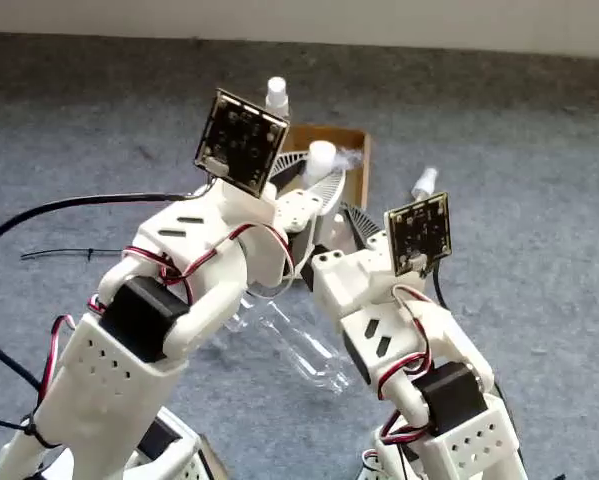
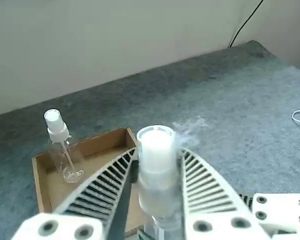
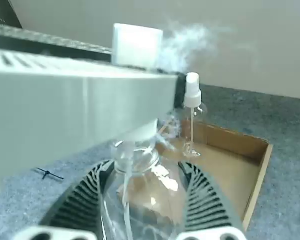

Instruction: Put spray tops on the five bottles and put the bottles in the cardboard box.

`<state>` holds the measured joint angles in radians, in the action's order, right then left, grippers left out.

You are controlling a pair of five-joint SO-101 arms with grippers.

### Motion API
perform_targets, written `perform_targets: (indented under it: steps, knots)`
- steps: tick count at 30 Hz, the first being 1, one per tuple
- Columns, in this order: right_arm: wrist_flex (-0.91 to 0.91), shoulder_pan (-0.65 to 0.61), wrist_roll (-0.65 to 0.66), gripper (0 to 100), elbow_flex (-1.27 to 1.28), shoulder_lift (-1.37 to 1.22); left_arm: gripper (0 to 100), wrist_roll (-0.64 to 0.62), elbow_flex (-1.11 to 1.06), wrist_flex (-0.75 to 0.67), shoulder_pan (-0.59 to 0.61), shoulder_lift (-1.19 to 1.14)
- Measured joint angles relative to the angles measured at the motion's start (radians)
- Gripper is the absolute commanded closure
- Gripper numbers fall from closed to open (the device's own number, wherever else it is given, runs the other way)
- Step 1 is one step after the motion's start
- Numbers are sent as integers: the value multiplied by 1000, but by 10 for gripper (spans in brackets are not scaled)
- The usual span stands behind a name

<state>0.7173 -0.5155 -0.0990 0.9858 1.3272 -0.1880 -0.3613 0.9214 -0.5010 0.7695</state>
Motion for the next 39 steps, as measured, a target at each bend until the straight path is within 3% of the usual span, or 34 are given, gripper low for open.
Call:
perform_targets:
  steps: [9,28,39]
  knots:
    - [-239,0,-6,993,242,170,858,5,-6,17,-2,0]
    - [-276,3,-8,994,290,233,857,11,94,48,12,64]
    - [-276,3,-8,994,290,236,857,49,221,57,100,74]
